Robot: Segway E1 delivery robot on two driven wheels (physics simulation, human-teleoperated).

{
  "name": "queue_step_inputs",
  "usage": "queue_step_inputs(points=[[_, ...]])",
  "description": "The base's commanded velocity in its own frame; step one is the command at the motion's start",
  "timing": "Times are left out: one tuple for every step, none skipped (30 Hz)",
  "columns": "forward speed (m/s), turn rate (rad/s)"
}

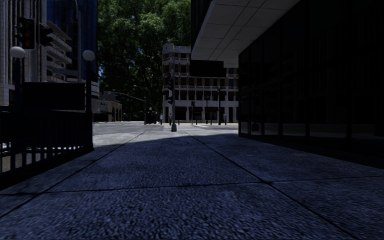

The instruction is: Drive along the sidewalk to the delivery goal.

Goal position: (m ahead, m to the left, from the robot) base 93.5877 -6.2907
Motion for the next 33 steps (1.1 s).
queue_step_inputs(points=[[2.00,0.00],[2.00,0.00],[2.00,0.00],[2.00,0.00],[2.00,0.00],[2.00,0.00],[2.00,0.00],[2.00,0.00],[2.00,0.00],[2.00,0.00],[2.00,0.00],[2.00,0.00],[2.00,0.00],[2.00,0.00],[2.00,0.00],[2.00,0.00],[2.00,0.00],[2.00,0.00],[2.00,0.00],[2.00,0.00],[2.00,0.00],[2.00,0.00],[2.00,0.00],[2.00,0.00],[2.00,0.00],[2.00,0.00],[2.00,0.00],[2.00,0.00],[2.00,0.00],[2.00,0.00],[2.00,0.00],[2.00,0.00],[2.00,0.00]])
